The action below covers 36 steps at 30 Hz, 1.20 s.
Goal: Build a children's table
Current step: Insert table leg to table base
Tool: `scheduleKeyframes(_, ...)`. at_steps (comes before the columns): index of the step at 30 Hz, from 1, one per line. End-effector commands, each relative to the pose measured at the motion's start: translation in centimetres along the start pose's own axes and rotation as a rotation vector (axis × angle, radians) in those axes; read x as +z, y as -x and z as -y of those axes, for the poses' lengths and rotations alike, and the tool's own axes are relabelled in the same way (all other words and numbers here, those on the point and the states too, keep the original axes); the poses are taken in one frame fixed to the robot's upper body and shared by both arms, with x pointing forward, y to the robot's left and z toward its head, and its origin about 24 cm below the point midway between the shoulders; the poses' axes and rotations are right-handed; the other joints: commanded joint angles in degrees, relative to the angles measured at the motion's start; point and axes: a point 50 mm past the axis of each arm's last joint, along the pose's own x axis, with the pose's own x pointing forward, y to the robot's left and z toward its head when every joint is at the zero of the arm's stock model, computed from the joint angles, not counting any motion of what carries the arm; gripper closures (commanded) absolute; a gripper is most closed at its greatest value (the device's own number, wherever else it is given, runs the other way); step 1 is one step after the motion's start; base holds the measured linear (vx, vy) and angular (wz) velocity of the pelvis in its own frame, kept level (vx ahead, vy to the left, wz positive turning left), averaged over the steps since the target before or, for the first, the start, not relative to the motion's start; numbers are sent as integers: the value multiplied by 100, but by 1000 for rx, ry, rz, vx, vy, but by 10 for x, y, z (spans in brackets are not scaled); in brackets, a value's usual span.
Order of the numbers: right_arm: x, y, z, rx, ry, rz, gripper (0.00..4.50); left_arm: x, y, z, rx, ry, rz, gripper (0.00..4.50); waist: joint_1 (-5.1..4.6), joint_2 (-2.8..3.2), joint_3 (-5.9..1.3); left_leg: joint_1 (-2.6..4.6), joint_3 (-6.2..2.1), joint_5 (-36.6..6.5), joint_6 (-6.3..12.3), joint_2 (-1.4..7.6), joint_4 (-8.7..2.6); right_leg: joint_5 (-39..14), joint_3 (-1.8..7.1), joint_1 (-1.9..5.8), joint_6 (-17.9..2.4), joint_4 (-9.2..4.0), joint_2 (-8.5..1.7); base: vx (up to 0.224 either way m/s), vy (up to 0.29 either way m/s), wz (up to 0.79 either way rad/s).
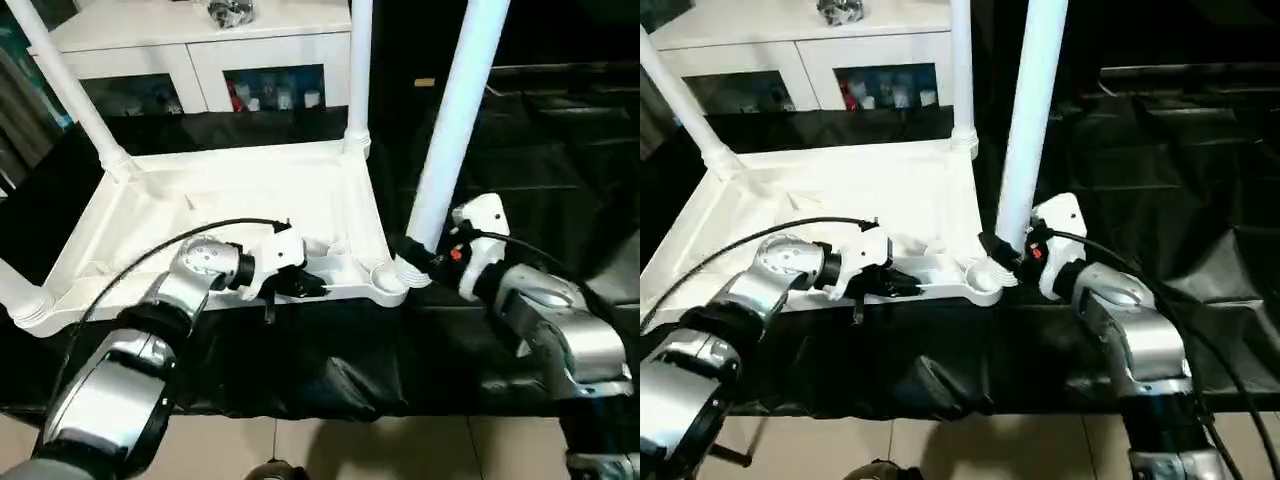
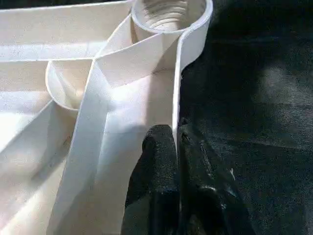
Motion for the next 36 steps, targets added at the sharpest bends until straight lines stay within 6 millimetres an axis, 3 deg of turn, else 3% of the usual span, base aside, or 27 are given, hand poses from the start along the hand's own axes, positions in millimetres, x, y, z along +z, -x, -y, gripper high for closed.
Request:
scheduleKeyframes(1, 5, -6, -5, 36, 10, 24, 260, -25, -3, 11, 57, 166, -90, 450, 19, -146, -336, 150, -280, -974, 325, 650, -462, -104, 283, 148, -1691, -435, -631, 0, 0, 0)
scheduleKeyframes(4, 5, -8, -6, 39, 9, 26, 260, -18, -4, 14, 91, 194, -80, 450, -3, -149, -358, 140, -298, -896, 270, 666, -481, 53, 277, 176, -1656, -402, -624, 0, 0, 0)
scheduleKeyframes(8, 6, -8, -5, 39, 5, 31, 260, -13, -3, 20, 128, 177, -81, 450, -29, -161, -375, 121, -268, -574, 498, 615, -419, 494, 270, 172, -1662, -397, -594, 0, 0, 0)
scheduleKeyframes(11, 6, -7, -4, 39, 2, 32, 260, -8, -1, 25, 138, 164, -81, 450, -30, -169, -372, 113, -265, -530, 578, 606, -409, 491, 262, 170, -1656, -403, -585, 0, 0, 0)
scheduleKeyframes(15, 4, -5, -2, 25, -2, 29, 260, 5, 4, 37, 104, -9, -12, 450, -29, -147, -384, 119, -270, -526, 598, 609, -410, 401, 252, 152, -1578, -407, -549, 0, 0, 0)
scheduleKeyframes(16, 3, -5, -2, 24, -3, 28, 260, 6, 3, 38, 102, -15, 8, 394, -29, -148, -392, 120, -262, -479, 609, 606, -403, 519, 251, 146, -1582, -389, -532, 0, 0, 0)
scheduleKeyframes(18, 3, -4, -2, 20, -3, 27, 260, 7, 1, 38, 101, -8, 56, 394, 10, -113, -398, 132, -253, -456, 601, 594, -385, 601, 251, 129, -1596, -382, -535, 0, 0, 0)
scheduleKeyframes(20, 3, -3, 0, 15, -2, 27, 260, 8, -1, 38, 92, 11, 64, 381, 28, -129, -409, 140, -245, -415, 578, 603, -383, 752, 246, 121, -1617, -355, -526, 0, 0, 0)
scheduleKeyframes(21, 3, -2, 1, 13, -2, 28, 260, 9, -1, 38, 93, 0, 69, 353, 34, -138, -410, 137, -248, -416, 577, 604, -379, 769, 246, 121, -1621, -352, -529, 0, 0, 0)
scheduleKeyframes(23, 3, -2, 2, 9, -2, 27, 260, 12, -4, 38, 94, 24, 103, 353, 40, -180, -413, 120, -243, -368, 605, 599, -371, 807, 244, 132, -1621, -346, -540, 0, 0, 0)
scheduleKeyframes(25, 3, -2, 4, 5, -2, 25, 260, 14, -6, 37, 80, 54, 136, 346, 56, -172, -422, 118, -237, -306, 615, 595, -354, 830, 244, 131, -1636, -333, -556, 0, 0, 0)
scheduleKeyframes(27, 3, -3, 5, 5, -2, 24, 260, 12, -6, 35, 75, 44, 124, 346, 60, -222, -438, 90, -229, -115, 730, 569, -313, 998, 240, 124, -1635, -310, -539, 0, 0, 0)
scheduleKeyframes(29, 4, -4, 3, 13, -2, 25, 260, 8, -6, 33, 67, 38, 109, 346, 63, -210, -436, 81, -226, -92, 792, 564, -295, 973, 236, 114, -1613, -308, -540, 0, 0, 0)
scheduleKeyframes(33, 7, -9, 1, 39, 2, 37, 260, 4, -3, 28, 48, 62, 94, 346, 48, -174, -417, 90, -242, -351, 689, 593, -324, 564, 233, 101, -1618, -320, -543, 0, 0, 0)
scheduleKeyframes(36, 7, -11, 2, 36, -1, 35, 260, 2, -2, 27, 34, 61, 86, 346, 38, -179, -422, 105, -232, -377, 635, 589, -325, 581, 236, 95, -1644, -319, -536, 0, 0, 0)
